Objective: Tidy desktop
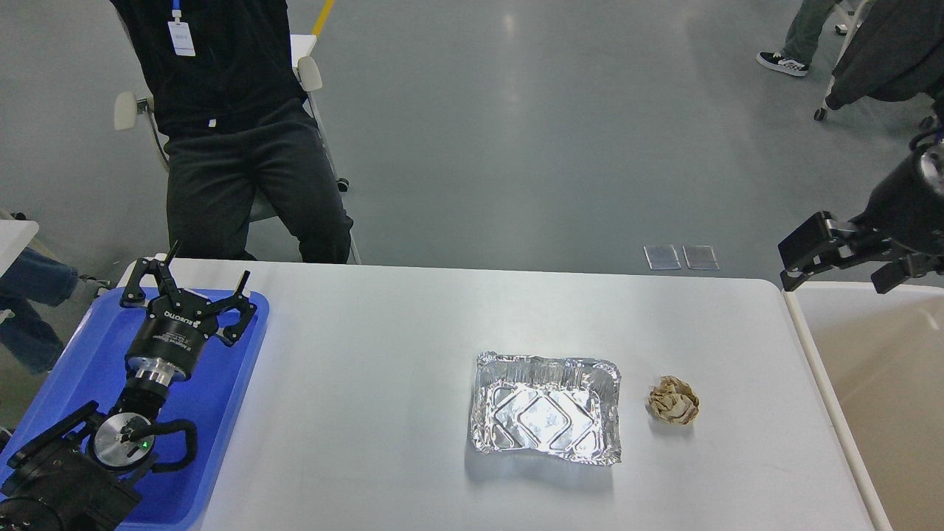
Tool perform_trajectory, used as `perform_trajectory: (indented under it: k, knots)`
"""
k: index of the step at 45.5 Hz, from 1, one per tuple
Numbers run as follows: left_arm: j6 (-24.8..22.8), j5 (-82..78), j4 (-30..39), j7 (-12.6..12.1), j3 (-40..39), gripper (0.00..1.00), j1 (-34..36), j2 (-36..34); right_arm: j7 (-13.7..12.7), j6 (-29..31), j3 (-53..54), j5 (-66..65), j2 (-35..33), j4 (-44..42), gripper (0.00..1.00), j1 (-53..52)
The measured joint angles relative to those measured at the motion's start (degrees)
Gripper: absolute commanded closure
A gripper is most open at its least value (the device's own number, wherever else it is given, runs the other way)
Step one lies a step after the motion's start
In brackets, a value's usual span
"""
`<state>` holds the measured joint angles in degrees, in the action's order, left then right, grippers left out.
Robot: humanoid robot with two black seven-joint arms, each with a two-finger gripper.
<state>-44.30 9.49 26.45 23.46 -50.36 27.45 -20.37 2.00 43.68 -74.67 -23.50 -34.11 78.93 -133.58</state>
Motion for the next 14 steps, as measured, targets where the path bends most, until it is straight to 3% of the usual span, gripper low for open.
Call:
perform_trajectory:
  k: [14]
  knots:
    - [0.00,0.00,0.00,0.00,0.00,0.01,0.00,0.01,0.05,1.02,1.12,0.30,0.70,-0.03,0.00,-0.77]
